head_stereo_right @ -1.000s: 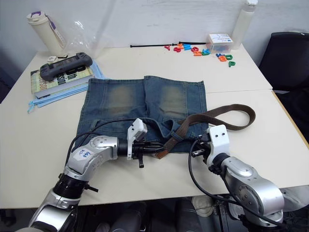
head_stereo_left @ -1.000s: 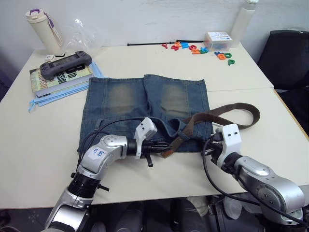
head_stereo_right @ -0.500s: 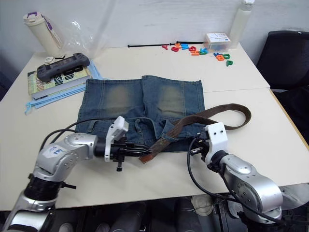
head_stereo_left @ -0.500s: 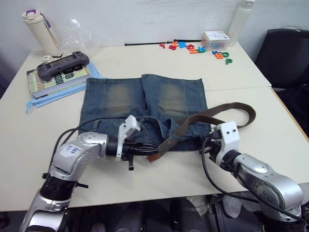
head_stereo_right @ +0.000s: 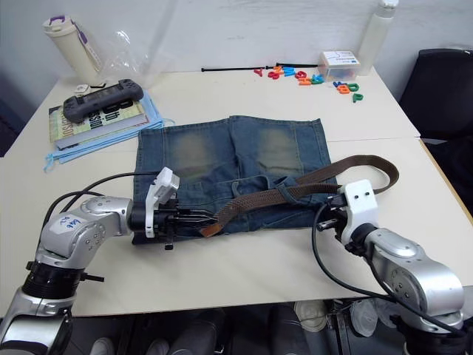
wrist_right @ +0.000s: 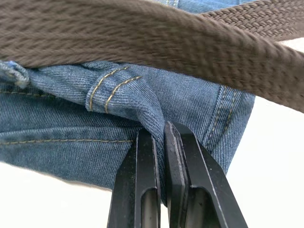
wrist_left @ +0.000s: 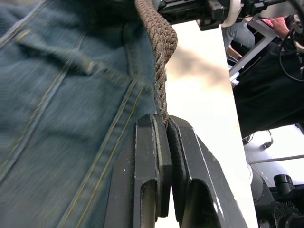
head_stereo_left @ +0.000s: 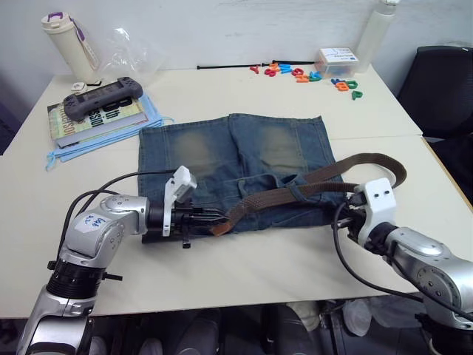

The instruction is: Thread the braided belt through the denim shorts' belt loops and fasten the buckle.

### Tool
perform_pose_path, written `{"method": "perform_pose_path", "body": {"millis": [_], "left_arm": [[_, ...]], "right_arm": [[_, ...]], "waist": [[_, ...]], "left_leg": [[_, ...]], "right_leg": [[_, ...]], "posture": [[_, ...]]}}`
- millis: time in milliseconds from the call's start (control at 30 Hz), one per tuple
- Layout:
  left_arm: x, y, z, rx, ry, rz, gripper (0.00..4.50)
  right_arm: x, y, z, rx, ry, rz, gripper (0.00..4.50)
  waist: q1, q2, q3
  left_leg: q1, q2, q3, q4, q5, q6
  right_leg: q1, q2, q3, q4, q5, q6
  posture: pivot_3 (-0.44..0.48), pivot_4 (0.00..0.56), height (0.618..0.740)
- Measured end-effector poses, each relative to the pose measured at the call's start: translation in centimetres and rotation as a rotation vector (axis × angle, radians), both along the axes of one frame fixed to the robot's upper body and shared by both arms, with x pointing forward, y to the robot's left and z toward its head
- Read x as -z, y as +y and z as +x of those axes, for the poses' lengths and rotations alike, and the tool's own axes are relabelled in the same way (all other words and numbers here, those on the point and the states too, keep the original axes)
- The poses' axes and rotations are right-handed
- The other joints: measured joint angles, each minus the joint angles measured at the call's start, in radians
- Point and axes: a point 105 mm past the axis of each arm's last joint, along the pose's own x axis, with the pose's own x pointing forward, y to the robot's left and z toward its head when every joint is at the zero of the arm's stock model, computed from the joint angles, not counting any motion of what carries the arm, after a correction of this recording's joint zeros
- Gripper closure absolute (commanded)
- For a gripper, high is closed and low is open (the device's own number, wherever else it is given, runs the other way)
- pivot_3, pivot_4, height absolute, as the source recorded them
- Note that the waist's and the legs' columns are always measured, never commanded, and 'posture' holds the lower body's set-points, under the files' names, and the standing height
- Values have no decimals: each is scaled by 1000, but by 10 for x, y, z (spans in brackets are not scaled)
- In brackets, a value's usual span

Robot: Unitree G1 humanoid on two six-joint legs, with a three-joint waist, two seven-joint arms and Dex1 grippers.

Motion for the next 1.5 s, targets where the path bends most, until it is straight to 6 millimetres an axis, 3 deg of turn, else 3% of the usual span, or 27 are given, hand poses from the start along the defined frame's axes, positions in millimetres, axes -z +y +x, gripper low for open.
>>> {"method": "perform_pose_path", "body": {"millis": [167,367,433,633,700,733,800,867,967,1033,1267,1367,1500], "left_arm": [[2,2,3,-13,9,-3,4422],[3,-2,3,-13,13,-18,4500],[3,-3,3,-13,16,-24,4500],[3,-7,3,-10,17,-38,4500],[2,-8,3,-8,18,-41,4500],[2,-9,3,-7,21,-44,4500],[2,-10,3,-6,23,-47,4500],[2,-10,3,-5,28,-48,4500],[3,-10,2,-6,34,-47,4500],[2,-12,2,-3,41,-55,4500],[0,-16,1,7,53,-76,4500],[-3,-19,-1,16,53,-87,4500],[-8,-15,1,-4,36,-92,4500]], "right_arm": [[-2,-8,3,26,3,-2,4500],[-7,-13,0,71,-11,16,2092],[-18,-18,-3,81,-36,40,1247],[-65,-27,-21,41,-149,130,1247],[-82,-24,-30,-8,-193,166,1247],[-86,-10,-38,-93,-185,228,1247],[-86,1,-42,-143,-173,278,1247],[-83,33,-52,-264,-128,399,1247],[-80,58,-56,-316,-86,531,1247],[-62,90,-60,-336,41,663,1247],[-42,113,-58,-301,167,769,1247],[-31,134,-53,-319,243,833,1247],[-34,142,-42,-331,227,847,1247]], "waist": [[-3,0,0],[-3,1,0],[-3,1,0],[-6,2,1],[-7,2,1],[-7,2,1],[-7,2,1],[-9,1,1],[-9,0,1],[-8,1,1],[-8,1,1],[-12,1,1],[-12,1,1]], "left_leg": [[0,0,0,0,0,0],[0,0,0,0,0,0],[0,0,0,0,0,0],[0,1,0,0,0,0],[0,1,0,0,0,0],[0,2,0,0,0,0],[0,2,0,0,0,1],[0,3,1,0,-1,1],[0,3,1,0,-1,1],[0,2,2,1,0,1],[0,2,2,1,0,1],[1,2,2,0,0,1],[1,2,2,0,0,1]], "right_leg": [[0,0,0,0,0,0],[0,0,0,0,0,0],[0,0,0,0,0,0],[0,1,0,0,0,0],[0,1,0,0,0,0],[0,1,0,0,0,0],[0,1,0,0,0,0],[0,1,1,1,0,0],[0,1,1,1,0,0],[0,1,2,1,0,0],[0,1,2,1,0,0],[-1,2,2,2,0,0],[-1,2,2,2,0,0]], "posture": [[0,150,659],[0,150,659],[0,150,659],[0,150,659],[0,150,659],[0,150,659],[0,150,659],[0,150,659],[0,150,659],[0,150,659],[0,150,659],[0,150,659],[0,150,659]]}}
